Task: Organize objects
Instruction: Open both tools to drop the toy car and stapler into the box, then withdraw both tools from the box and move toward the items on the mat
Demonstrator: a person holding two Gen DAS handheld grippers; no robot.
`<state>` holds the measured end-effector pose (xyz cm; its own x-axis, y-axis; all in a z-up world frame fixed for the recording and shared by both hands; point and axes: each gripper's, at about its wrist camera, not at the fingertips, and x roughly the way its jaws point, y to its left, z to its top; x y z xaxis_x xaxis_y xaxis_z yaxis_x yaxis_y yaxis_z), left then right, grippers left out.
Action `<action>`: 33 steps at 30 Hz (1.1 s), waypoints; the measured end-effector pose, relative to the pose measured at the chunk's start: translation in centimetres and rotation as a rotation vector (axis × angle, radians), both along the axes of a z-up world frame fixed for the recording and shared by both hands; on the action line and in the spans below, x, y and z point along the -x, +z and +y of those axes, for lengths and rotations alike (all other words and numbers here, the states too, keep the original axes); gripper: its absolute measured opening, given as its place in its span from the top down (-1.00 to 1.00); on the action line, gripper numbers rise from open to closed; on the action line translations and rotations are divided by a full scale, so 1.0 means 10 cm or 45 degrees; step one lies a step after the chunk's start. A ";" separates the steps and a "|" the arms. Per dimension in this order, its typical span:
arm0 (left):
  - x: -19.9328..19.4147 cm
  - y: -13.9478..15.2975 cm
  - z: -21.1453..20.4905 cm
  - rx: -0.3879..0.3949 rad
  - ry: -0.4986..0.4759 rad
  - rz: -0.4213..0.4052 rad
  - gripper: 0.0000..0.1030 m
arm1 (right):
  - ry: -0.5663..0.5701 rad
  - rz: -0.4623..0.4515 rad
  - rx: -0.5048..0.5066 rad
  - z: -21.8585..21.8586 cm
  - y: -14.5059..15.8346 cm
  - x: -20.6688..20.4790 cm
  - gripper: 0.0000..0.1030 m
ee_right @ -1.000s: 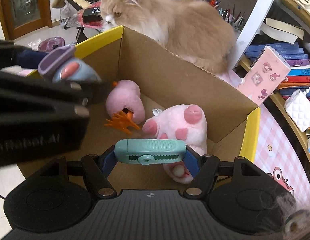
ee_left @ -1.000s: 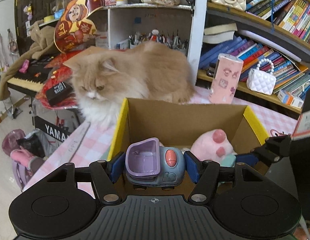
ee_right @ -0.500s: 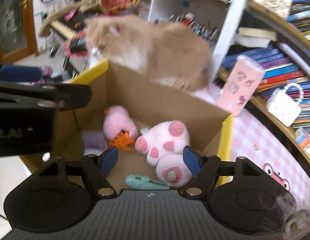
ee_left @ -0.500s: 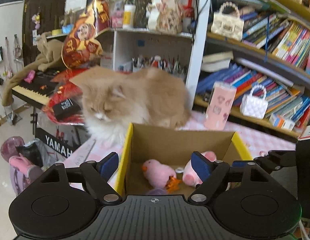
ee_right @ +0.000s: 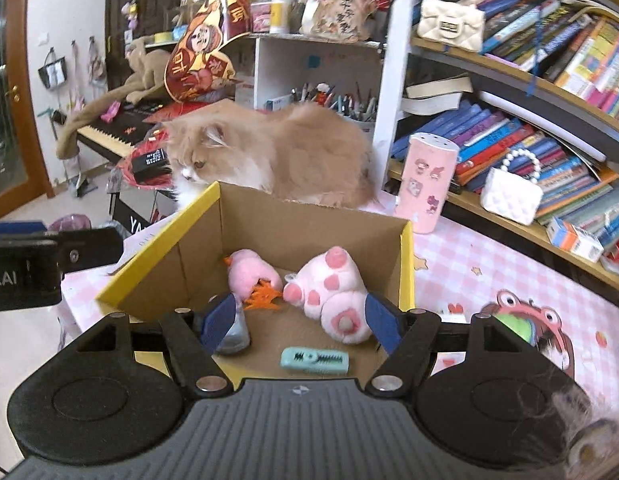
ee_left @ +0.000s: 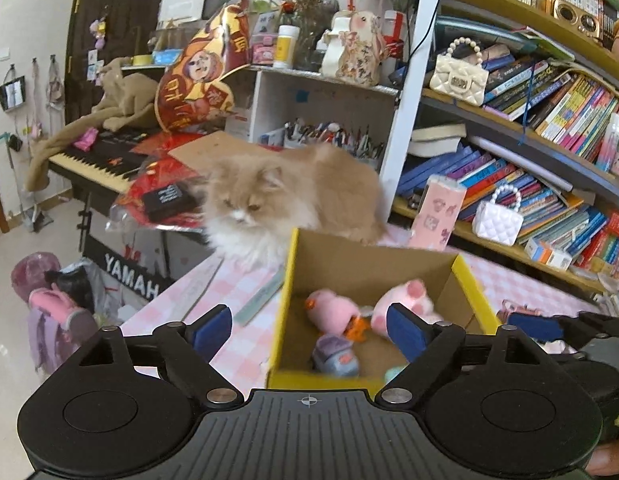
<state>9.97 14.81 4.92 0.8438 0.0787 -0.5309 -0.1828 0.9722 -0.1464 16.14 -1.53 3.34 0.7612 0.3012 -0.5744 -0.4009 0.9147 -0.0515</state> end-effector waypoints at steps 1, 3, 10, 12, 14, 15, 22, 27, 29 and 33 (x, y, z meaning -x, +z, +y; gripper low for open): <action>0.07 -0.03 0.01 -0.010 0.010 0.010 -0.69 | -0.017 -0.002 -0.005 -0.01 -0.01 0.08 -0.38; 0.19 -0.08 0.03 -0.030 0.019 0.033 -0.70 | -0.052 -0.003 -0.005 -0.02 -0.04 0.23 -0.43; 0.59 -0.29 0.09 -0.034 0.036 0.138 -0.73 | -0.102 0.033 0.020 -0.03 -0.21 0.75 -0.43; 0.69 -0.32 0.09 -0.034 0.036 0.154 -0.75 | -0.110 0.049 0.021 -0.04 -0.27 0.89 -0.43; 0.79 -0.35 0.06 -0.037 0.035 0.161 -0.78 | -0.119 0.063 0.021 -0.06 -0.31 1.01 -0.44; 0.83 -0.36 0.05 -0.040 0.033 0.164 -0.78 | -0.123 0.070 0.022 -0.06 -0.34 1.07 -0.44; 1.04 -0.46 -0.09 -0.061 -0.037 0.194 -0.81 | -0.193 0.110 0.021 -0.19 -0.46 1.39 -0.47; 1.08 -0.50 -0.22 -0.095 -0.117 0.223 -0.87 | -0.284 0.143 0.016 -0.38 -0.52 1.54 -0.49; 1.06 -0.52 -0.28 -0.097 -0.154 0.234 -0.87 | -0.327 0.155 0.005 -0.48 -0.54 1.58 -0.50; 1.03 -0.56 -0.44 -0.113 -0.238 0.253 -0.87 | -0.430 0.172 0.001 -0.69 -0.58 1.64 -0.52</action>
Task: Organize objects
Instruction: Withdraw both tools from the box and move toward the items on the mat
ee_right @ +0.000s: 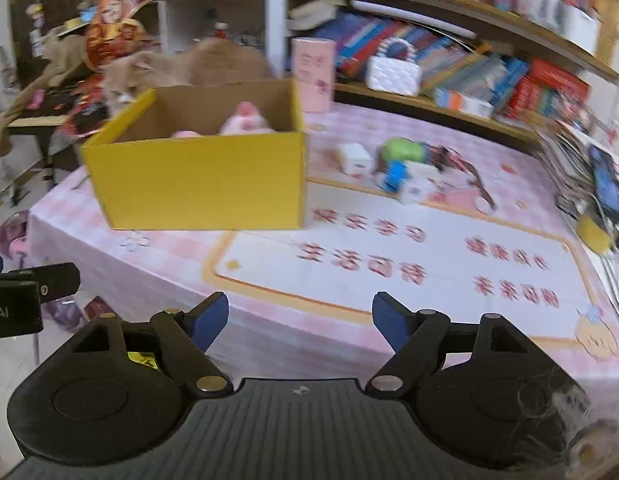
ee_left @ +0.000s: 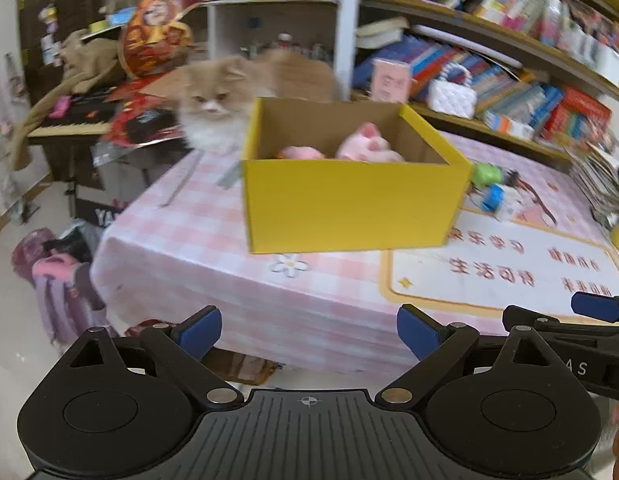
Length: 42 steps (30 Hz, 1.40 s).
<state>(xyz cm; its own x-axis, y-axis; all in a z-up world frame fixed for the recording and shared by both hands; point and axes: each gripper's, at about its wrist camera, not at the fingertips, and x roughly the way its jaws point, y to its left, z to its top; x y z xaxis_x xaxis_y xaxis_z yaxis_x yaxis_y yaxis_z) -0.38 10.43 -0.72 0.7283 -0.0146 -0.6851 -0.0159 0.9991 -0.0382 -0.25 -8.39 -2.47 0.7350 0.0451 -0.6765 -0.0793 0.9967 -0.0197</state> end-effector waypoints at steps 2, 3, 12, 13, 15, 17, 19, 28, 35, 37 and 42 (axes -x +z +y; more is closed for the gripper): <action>-0.04 -0.01 -0.09 -0.001 -0.043 0.007 -0.87 | -0.047 0.018 -0.011 -0.10 -0.02 0.02 -0.52; -0.06 -0.02 -0.14 0.001 -0.062 0.012 -0.87 | -0.074 0.022 -0.013 -0.16 -0.03 0.03 -0.52; -0.34 -0.09 -0.72 0.006 -0.274 0.068 -0.87 | -0.266 0.034 -0.003 -0.66 -0.06 0.10 -0.55; -0.36 -0.10 -0.80 0.010 -0.295 0.071 -0.87 | -0.283 0.040 -0.002 -0.73 -0.07 0.10 -0.55; -0.41 -0.12 -0.93 0.010 -0.331 0.075 -0.87 | -0.310 0.052 -0.007 -0.84 -0.09 0.10 -0.55; -0.45 -0.13 -1.05 0.006 -0.356 0.084 -0.87 | -0.336 0.065 -0.009 -0.95 -0.11 0.09 -0.56; -0.49 -0.14 -1.16 0.004 -0.373 0.093 -0.87 | -0.353 0.072 -0.010 -1.06 -0.12 0.07 -0.56; -0.66 -0.18 -1.57 0.004 -0.364 0.136 -0.87 | -0.329 0.097 0.006 -1.45 -0.14 -0.17 -0.56; -0.86 -0.17 -1.86 -0.003 -0.296 0.139 -0.87 | -0.271 0.094 -0.011 -1.73 -0.13 -0.44 -0.56; -0.95 -0.15 -1.96 -0.001 -0.272 0.133 -0.87 | -0.262 0.083 -0.030 -1.84 -0.12 -0.55 -0.56; -1.20 -0.15 -2.20 -0.001 -0.200 0.111 -0.87 | -0.238 0.043 -0.073 -2.11 -0.06 -0.85 -0.56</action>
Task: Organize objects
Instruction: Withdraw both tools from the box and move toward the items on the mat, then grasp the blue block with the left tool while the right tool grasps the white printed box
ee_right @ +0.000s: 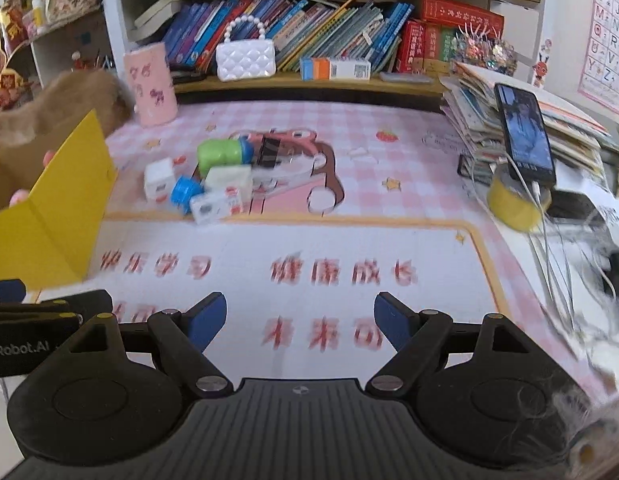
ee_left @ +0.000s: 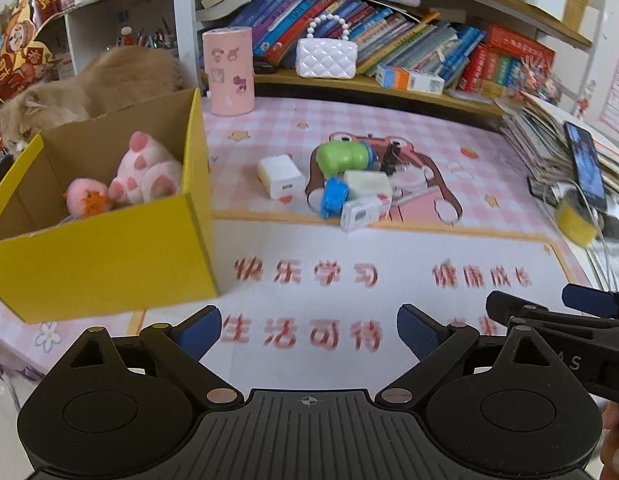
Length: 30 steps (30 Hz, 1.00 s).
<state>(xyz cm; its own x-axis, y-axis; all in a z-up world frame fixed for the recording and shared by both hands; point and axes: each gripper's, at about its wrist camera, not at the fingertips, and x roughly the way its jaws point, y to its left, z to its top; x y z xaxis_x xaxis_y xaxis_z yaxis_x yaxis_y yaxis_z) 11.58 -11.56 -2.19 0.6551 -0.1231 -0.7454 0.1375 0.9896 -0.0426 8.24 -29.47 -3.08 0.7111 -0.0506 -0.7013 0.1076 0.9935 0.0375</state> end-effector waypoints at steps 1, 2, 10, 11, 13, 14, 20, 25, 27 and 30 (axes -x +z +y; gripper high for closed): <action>-0.05 0.00 -0.05 -0.003 0.015 -0.008 -0.87 | 0.009 -0.005 -0.003 -0.05 0.01 -0.06 -0.56; -0.10 0.01 -0.09 -0.004 0.030 -0.015 -0.87 | 0.019 -0.007 -0.004 -0.11 0.01 -0.13 -0.56; -0.43 0.10 -0.36 -0.005 0.101 -0.067 -0.87 | 0.067 -0.025 -0.017 -0.42 -0.02 -0.57 -0.56; -0.47 0.10 -0.39 -0.009 0.106 -0.069 -0.87 | 0.074 -0.028 -0.018 -0.45 -0.02 -0.61 -0.56; -0.57 0.09 -0.45 -0.014 0.112 -0.078 -0.87 | 0.092 -0.036 -0.013 -0.50 -0.02 -0.70 -0.56; -0.60 0.09 -0.47 -0.015 0.113 -0.083 -0.87 | 0.099 -0.039 -0.008 -0.52 -0.02 -0.73 -0.56; -0.87 0.06 -0.57 0.006 0.149 -0.100 -0.84 | 0.159 -0.035 0.012 -0.61 -0.10 -0.95 -0.56; -1.16 -0.04 -0.63 -0.026 0.174 -0.093 -0.45 | 0.212 0.002 0.026 -0.62 -0.18 -1.02 -0.56; -1.27 -0.13 -0.63 -0.041 0.187 -0.062 -0.25 | 0.233 0.009 0.022 -0.61 -0.20 -1.03 -0.56; -1.42 -0.29 -0.61 -0.030 0.197 0.005 -0.13 | 0.270 0.019 0.015 -0.59 -0.21 -1.04 -0.56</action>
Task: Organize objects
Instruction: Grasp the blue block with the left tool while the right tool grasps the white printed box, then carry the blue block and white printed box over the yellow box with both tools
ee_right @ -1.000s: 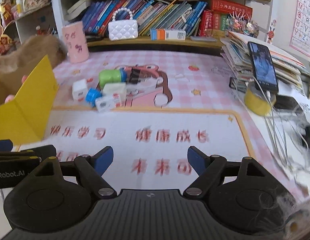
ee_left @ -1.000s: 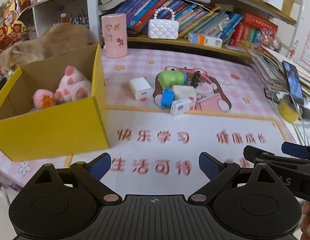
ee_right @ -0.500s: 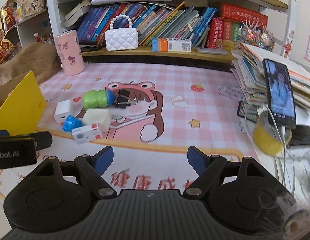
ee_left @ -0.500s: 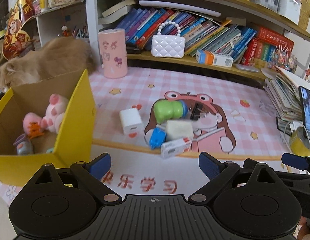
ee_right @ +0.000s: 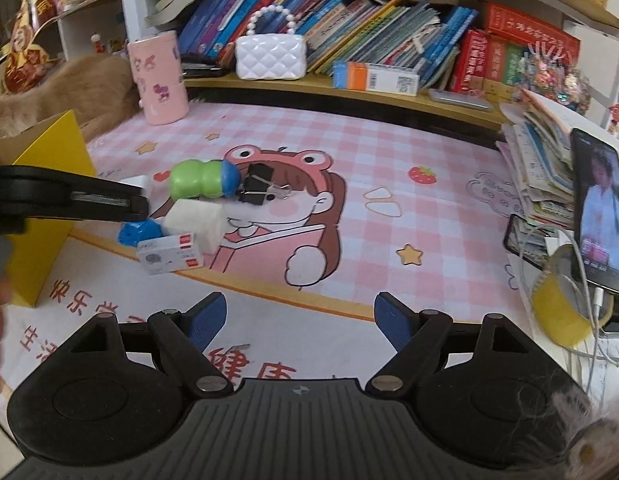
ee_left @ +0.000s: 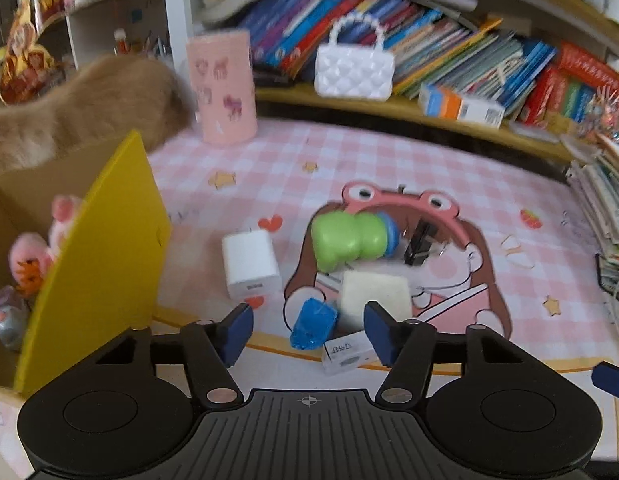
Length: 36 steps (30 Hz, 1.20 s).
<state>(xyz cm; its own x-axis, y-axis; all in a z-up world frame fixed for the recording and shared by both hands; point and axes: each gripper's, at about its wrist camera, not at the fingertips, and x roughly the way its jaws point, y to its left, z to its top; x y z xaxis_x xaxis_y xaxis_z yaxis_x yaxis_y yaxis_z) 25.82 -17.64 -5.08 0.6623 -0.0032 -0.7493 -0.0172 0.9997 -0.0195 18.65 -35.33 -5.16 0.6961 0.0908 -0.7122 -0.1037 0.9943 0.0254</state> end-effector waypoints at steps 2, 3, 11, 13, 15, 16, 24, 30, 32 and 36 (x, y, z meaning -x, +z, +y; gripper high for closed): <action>-0.08 -0.09 0.02 0.021 0.001 0.033 -0.07 | 0.036 0.000 0.000 0.04 -0.01 0.00 -0.55; -0.11 -0.12 0.03 0.032 0.001 0.043 -0.05 | 0.057 -0.002 0.003 0.06 -0.01 0.01 -0.55; -0.08 -0.11 0.18 0.182 0.054 0.018 0.51 | 0.198 0.001 -0.004 0.21 -0.09 -0.04 -0.56; 0.03 0.02 0.23 0.190 0.072 -0.016 0.52 | 0.241 -0.010 -0.009 0.28 -0.13 -0.08 -0.57; 0.16 0.15 0.29 0.226 0.095 -0.041 0.52 | 0.290 -0.024 -0.012 0.37 -0.17 -0.13 -0.57; 0.23 0.23 0.33 0.248 0.105 -0.054 0.52 | 0.314 -0.032 -0.011 0.41 -0.20 -0.17 -0.57; 0.69 0.67 0.46 0.187 0.149 -0.162 0.56 | 0.395 -0.051 -0.023 0.80 -0.41 -0.53 -0.57; 0.86 0.75 0.54 0.228 0.161 -0.168 0.58 | 0.307 -0.006 -0.066 0.88 -0.51 -0.72 -0.18; 0.90 0.76 0.56 0.246 0.157 -0.167 0.58 | 0.290 -0.008 -0.082 0.85 -0.49 -0.71 -0.04; 0.95 0.76 0.57 0.255 0.127 -0.174 0.59 | 0.272 -0.019 -0.102 0.79 -0.41 -0.59 0.01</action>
